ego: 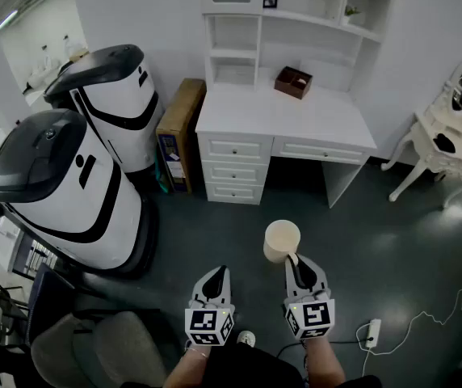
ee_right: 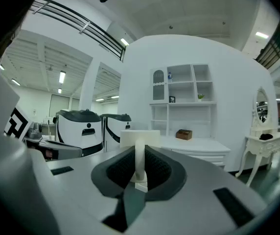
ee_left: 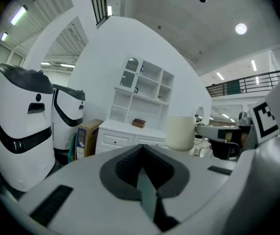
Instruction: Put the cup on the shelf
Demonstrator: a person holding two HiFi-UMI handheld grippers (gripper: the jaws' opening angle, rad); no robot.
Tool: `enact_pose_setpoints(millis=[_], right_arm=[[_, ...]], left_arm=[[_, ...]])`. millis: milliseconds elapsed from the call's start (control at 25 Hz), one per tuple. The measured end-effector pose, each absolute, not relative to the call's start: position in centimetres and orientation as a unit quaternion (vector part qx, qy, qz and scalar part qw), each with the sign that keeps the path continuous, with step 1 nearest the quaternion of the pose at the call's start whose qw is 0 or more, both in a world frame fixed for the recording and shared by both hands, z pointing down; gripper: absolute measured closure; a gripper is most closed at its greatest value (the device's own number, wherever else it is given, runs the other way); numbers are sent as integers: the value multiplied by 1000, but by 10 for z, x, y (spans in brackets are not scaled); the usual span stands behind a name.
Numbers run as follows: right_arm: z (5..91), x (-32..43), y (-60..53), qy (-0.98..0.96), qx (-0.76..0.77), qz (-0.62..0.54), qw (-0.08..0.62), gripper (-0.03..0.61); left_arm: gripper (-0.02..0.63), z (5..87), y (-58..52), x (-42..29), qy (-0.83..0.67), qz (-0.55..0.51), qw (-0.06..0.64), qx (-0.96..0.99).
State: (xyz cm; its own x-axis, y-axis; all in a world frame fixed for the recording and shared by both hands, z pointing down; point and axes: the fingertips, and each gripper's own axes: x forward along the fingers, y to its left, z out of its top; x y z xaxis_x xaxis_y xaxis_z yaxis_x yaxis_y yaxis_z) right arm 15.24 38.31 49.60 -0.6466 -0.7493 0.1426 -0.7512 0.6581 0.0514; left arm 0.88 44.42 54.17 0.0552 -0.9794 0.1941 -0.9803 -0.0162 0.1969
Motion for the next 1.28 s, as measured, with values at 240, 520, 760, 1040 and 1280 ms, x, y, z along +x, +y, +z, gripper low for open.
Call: enact_pose_setpoints(millis=[240,520,760,1040,1280], right_arm=[[495,161,407,-908,412,7,76,529],[488,154,416,-910,410,-11,66,528],[490,145,414,-911,405,-15,70,528],[492,127,404,-907,415,-18,72,528],[492,109,389,-898,433,-28,76,528]], left_arm=[[611,528,457,9,-695,2,123,709],[611,512,456,8,-689,-9,105,717],[533,506,452,10,-671,-30,106,733],[359,516,437,-1,-644,-10,126,754],[327,521,412,-27,-632,0,132,764]])
